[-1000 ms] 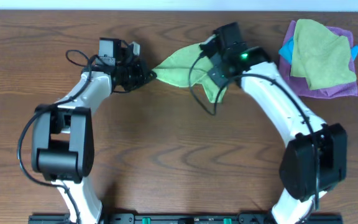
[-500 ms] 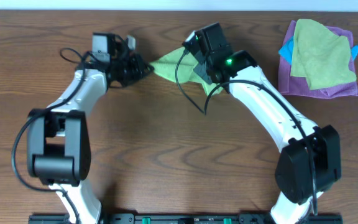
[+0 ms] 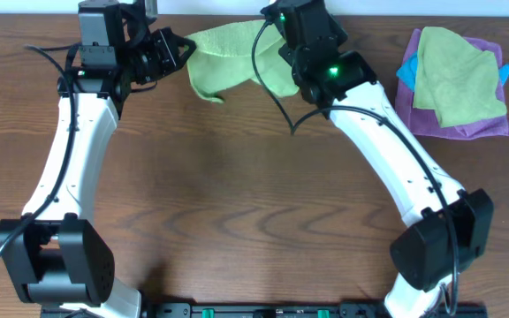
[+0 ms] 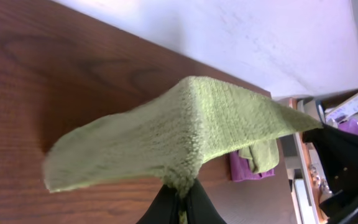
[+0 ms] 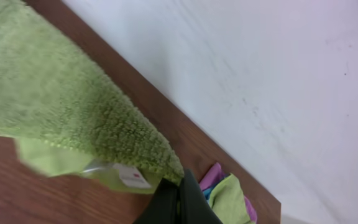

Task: Fold the cloth
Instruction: 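Lift the towel with both grippers, raising it off the table, then swing the held towel toward the near side and lay it flat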

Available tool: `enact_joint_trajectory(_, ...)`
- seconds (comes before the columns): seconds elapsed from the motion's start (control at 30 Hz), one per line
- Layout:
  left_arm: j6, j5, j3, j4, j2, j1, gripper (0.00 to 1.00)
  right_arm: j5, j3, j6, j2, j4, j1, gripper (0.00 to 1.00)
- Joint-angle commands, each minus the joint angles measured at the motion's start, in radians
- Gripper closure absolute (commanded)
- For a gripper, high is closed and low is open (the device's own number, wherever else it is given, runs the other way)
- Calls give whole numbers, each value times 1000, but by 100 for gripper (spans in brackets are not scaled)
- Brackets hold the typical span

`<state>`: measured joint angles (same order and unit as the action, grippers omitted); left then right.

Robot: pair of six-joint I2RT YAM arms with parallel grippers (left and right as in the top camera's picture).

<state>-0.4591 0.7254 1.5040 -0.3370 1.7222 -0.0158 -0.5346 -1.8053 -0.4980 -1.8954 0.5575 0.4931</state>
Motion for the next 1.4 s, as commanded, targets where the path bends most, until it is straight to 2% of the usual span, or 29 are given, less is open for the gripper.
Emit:
enact_joint_trajectory(0.0, 37, -8, 6, -13, -4, 27, 94, -23, -19, -16, 31, 23, 13, 99)
enact_joint_trajectory(0.23, 115, -31, 6, -138, -4, 37, 94, -22, -19, 11, 32, 206, 39, 98)
enact_joint_trajectory(0.5, 95, -41, 6, -13, -4, 43, 94, -77, -21, 3, 38, 10, 30, 99)
enact_joint_trajectory(0.67, 27, 5, 7, 111, -4, 42, 94, -100, -21, -28, 39, -119, 37, 99)
enact_joint_trajectory(1.0, 45, 66, 7, 63, -4, 42, 94, -224, -21, -33, 46, -39, 85, 99)
enact_joint_trajectory(1.07, 67, 75, 7, 30, -4, 42, 94, -224, -21, -30, 46, -2, 91, 99)
enact_joint_trajectory(1.17, 130, 79, 7, -100, -4, 42, 94, -213, -21, 5, 46, 88, 98, 99)
enact_joint_trajectory(1.23, 164, 90, 7, -230, -4, 42, 94, -161, -21, 80, 46, 192, 102, 99)
enact_joint_trajectory(1.37, 217, 134, 7, -393, -4, 42, 94, -72, -21, 189, 46, 338, 103, 99)
